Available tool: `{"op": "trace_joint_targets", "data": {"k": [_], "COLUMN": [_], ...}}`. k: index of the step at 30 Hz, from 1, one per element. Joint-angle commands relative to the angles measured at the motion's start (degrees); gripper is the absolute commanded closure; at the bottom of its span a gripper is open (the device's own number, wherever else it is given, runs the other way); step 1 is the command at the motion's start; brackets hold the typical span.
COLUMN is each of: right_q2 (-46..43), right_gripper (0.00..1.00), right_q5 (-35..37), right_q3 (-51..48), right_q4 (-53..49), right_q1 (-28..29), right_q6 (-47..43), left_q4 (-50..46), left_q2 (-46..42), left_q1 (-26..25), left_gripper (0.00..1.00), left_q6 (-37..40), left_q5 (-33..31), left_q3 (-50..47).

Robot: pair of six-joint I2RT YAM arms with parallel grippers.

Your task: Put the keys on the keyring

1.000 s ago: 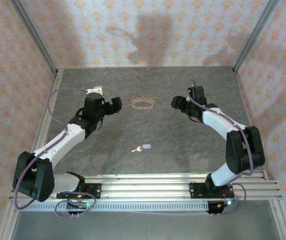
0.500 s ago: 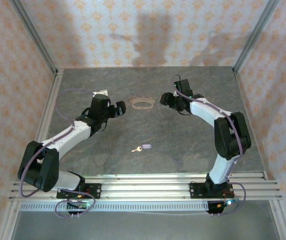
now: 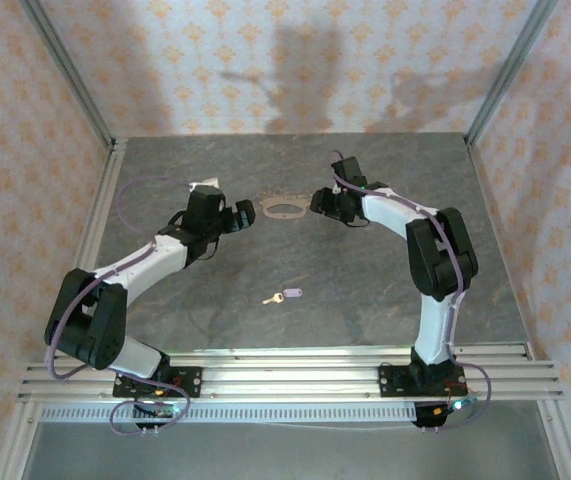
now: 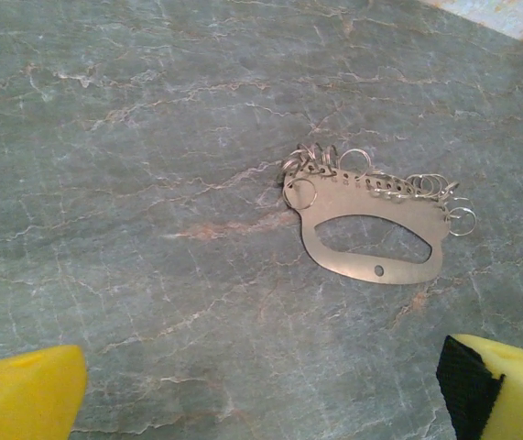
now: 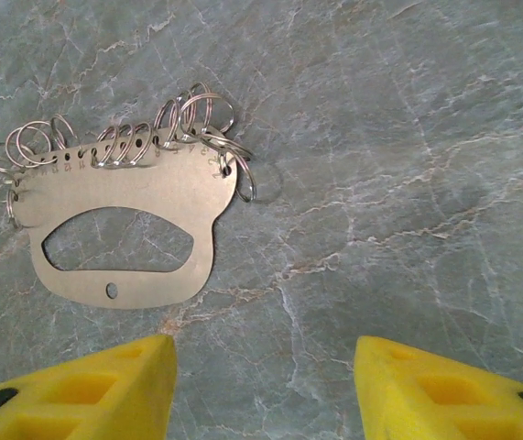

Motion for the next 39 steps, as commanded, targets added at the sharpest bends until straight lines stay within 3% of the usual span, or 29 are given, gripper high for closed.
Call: {"op": "trace_joint_targets", "data": {"k": [1, 27, 39], "right_q2": [1.2, 13.8, 14.0], "right_gripper": [0.47, 0.48, 0.51], "right_q5": [1.3, 1.4, -2.9], "right_q3": [2.2, 16.8, 15.3], "right_q4": [-1.2, -4.4, -2.5], "right_q1": [0.3, 0.3, 0.4], "right_q6": [-0.5, -6.1, -4.6], "left_q4": [2.0, 3.7, 5.0], "left_q2": [1.2, 0.6, 2.0], "left_q1": [-0.2, -0.2, -0.3], "left_gripper": [0.0, 0.0, 0.0], "left_q6": [-1.8, -4.8, -5.3], "left_q5": [1.0, 3.5, 4.2], "left_q3": [2.1, 2.4, 3.0]}}
